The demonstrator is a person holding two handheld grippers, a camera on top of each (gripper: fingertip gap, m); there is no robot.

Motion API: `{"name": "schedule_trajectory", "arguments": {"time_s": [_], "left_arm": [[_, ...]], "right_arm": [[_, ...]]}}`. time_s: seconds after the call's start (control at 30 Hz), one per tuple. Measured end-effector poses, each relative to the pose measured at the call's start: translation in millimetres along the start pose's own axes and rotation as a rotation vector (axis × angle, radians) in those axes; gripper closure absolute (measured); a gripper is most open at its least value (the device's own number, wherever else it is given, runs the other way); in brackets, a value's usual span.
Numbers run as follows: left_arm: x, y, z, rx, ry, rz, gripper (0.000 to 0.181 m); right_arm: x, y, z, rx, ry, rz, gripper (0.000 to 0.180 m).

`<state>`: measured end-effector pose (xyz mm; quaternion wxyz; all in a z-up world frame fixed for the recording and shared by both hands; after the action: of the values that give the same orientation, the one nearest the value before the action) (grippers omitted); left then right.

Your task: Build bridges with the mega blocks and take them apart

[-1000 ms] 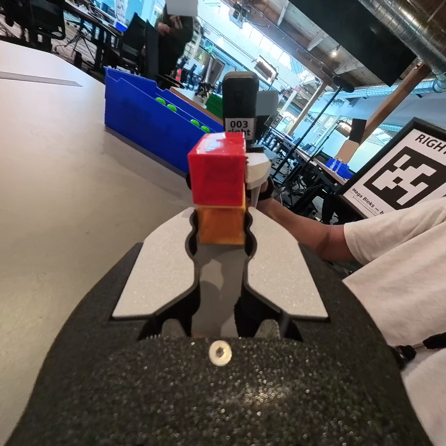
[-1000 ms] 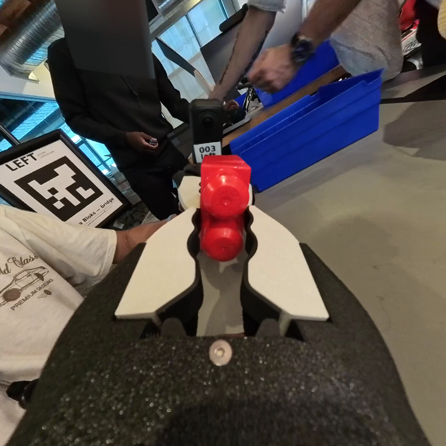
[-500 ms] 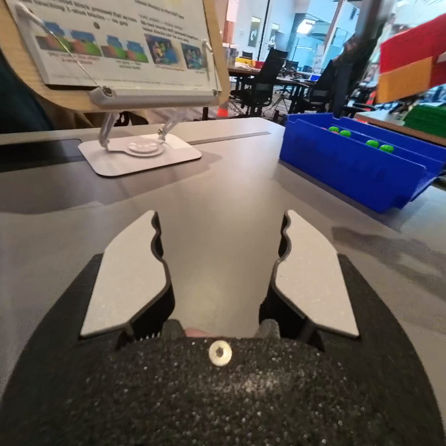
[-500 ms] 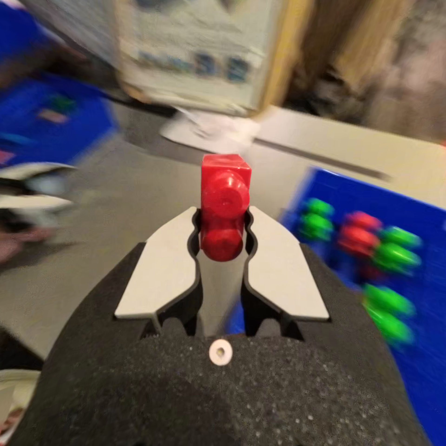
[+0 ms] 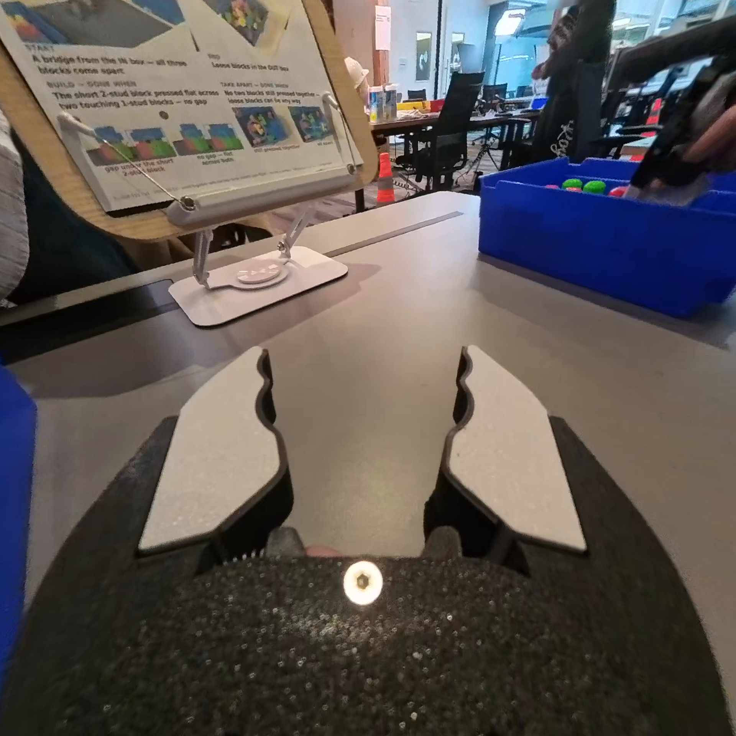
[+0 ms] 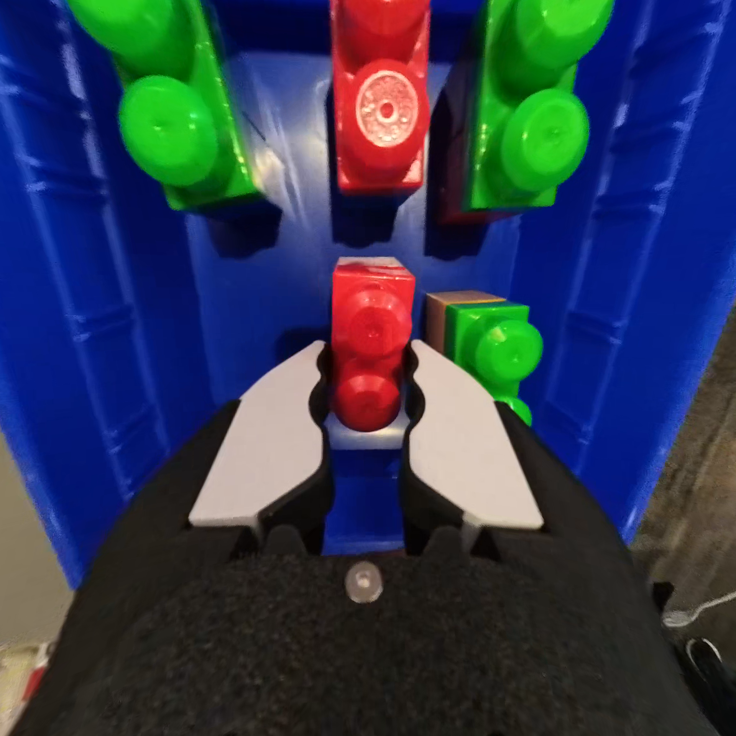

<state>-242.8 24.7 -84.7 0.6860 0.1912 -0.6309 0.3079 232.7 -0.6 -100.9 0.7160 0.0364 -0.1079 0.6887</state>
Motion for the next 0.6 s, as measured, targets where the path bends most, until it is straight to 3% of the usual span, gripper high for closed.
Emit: {"name": "schedule_trajectory", "arguments": {"time_s": [0.2, 0.37, 0.43, 0.5, 0.6], "left_arm": [[-8.2, -0.2, -5.1, -0.033, 0.092, 0.099, 0.091], [-10.3, 7.2, -4.5, -0.038, 0.130, 0.165, 0.087], [-9.8, 8.0, -2.9, -0.044, 0.131, 0.166, 0.085], [-9.9, 5.9, -2.3, -0.056, 0.135, 0.160, 0.083], [-9.2, 1.6, -3.2, -0.059, 0.135, 0.143, 0.083]], "right_arm": [[3.5, -1.2, -4.0, 0.012, 0.009, 0.007, 0.145], [9.7, 3.7, 27.8, 0.010, -0.107, 0.058, 0.106], [13.0, 9.2, 71.0, -0.070, -0.273, 0.100, 0.104], [13.8, 41.9, 124.7, -0.099, -0.550, 0.194, 0.104], [-4.5, 141.4, 175.4, 0.075, -0.985, 0.383, 0.112]]}}
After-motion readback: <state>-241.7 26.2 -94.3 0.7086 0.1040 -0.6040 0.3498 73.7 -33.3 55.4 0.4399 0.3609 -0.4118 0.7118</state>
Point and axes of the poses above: each gripper's, where its closed fingertips meet, z back along the fingers, x out of its top, y = z × x across the jaws, the point moved 5 cm from there along z, back along the fingers, and after that the axes turned 11 degrees about z, right-handed, at the moved point
